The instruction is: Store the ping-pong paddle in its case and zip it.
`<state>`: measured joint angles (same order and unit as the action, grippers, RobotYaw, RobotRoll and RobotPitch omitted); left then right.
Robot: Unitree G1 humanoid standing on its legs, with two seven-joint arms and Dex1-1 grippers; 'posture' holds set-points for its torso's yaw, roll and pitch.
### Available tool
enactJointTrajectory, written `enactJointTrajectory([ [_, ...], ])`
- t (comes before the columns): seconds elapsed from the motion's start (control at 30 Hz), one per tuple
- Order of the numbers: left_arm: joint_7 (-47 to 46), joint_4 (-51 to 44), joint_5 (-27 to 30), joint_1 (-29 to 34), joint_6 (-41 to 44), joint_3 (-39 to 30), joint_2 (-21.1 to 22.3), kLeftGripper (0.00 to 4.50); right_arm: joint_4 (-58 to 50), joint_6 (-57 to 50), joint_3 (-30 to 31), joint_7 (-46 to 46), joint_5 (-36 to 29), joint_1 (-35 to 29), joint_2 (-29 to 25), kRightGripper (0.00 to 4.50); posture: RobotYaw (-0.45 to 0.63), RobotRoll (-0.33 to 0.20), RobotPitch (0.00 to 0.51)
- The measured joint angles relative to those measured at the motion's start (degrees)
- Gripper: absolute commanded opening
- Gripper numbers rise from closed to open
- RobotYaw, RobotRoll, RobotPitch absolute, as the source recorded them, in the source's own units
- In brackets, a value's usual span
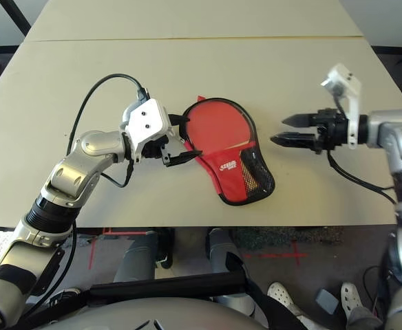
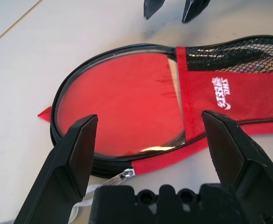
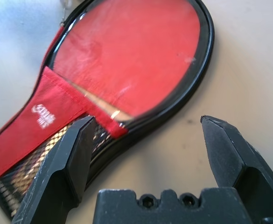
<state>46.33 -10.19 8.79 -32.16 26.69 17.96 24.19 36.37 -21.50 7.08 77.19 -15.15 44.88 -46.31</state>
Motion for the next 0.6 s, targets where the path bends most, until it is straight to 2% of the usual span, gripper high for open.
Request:
enactJointTrajectory([
  [0.1, -0.2, -0.1, -0.1, 0.0, 0.4, -0.1, 0.7, 4.5, 7.3, 7.6, 1.5, -0.3, 4.0, 3.4, 4.9, 4.47, 0.02, 0.0, 0.234],
  [0.33, -1.5, -0.2, -0.1, -0.5, 1.9, -2.3, 1.9, 4.5, 18.4, 19.1, 2.0, -1.7, 9.9, 8.3, 10.7, 4.47, 0.04, 0.0, 0.233],
  [0.43, -2.2, -0.3, -0.1, -1.7, 2.9, -4.1, 2.3, 4.5, 21.3, 23.0, 2.4, -2.9, 12.2, 9.8, 11.7, 4.47, 0.06, 0.0, 0.231],
  [0.6, -3.0, 0.1, -0.6, -4.2, 4.5, -6.6, 5.3, 4.5, 24.9, 26.9, 2.4, -4.1, 14.2, 11.0, 12.9, 4.47, 0.07, 0.0, 0.23],
])
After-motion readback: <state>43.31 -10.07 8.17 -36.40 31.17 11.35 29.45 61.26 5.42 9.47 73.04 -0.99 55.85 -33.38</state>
